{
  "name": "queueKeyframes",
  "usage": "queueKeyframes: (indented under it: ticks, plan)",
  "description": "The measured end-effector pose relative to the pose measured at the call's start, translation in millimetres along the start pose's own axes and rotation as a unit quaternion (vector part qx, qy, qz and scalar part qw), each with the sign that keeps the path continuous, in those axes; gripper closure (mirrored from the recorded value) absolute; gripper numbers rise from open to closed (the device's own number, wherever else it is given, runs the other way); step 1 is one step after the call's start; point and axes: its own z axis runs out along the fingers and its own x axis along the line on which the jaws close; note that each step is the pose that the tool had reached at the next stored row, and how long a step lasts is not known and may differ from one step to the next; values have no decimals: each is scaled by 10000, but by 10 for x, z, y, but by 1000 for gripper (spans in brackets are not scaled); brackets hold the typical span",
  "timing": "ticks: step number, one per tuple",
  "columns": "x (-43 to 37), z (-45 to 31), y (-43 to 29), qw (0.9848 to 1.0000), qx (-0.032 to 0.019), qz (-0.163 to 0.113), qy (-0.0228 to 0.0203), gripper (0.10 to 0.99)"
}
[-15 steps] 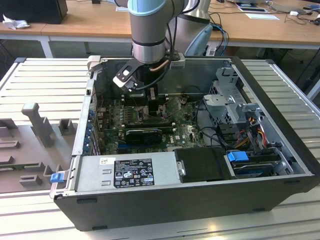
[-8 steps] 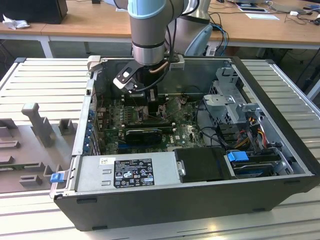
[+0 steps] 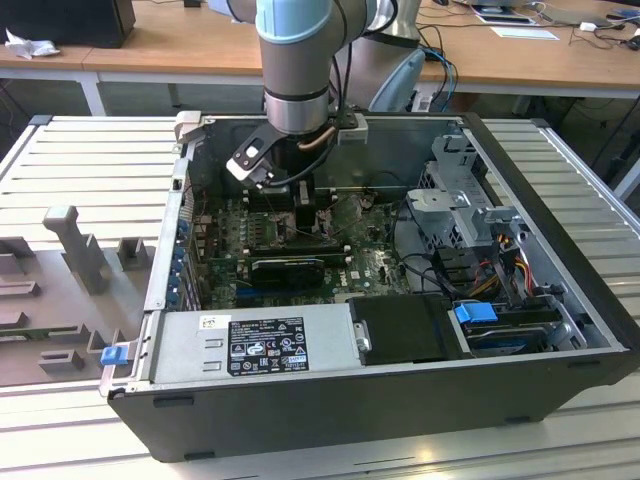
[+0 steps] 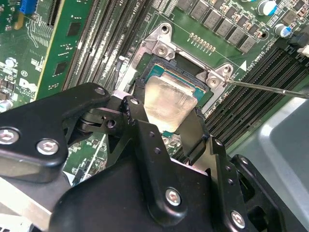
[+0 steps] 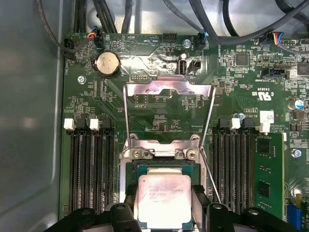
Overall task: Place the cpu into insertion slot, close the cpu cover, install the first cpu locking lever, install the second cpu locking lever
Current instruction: 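Place the cpu into insertion slot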
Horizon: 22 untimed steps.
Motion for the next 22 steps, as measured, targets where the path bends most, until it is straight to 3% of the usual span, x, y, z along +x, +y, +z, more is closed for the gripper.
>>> queueKeyframes:
  ticks: [15, 17, 22]
  plan:
    - [7, 57, -3, 10000, -1, 26, 4, 561]
    - [6, 56, -4, 10000, 0, 26, 0, 486]
    - [5, 32, -3, 10000, 1, 26, -2, 486]
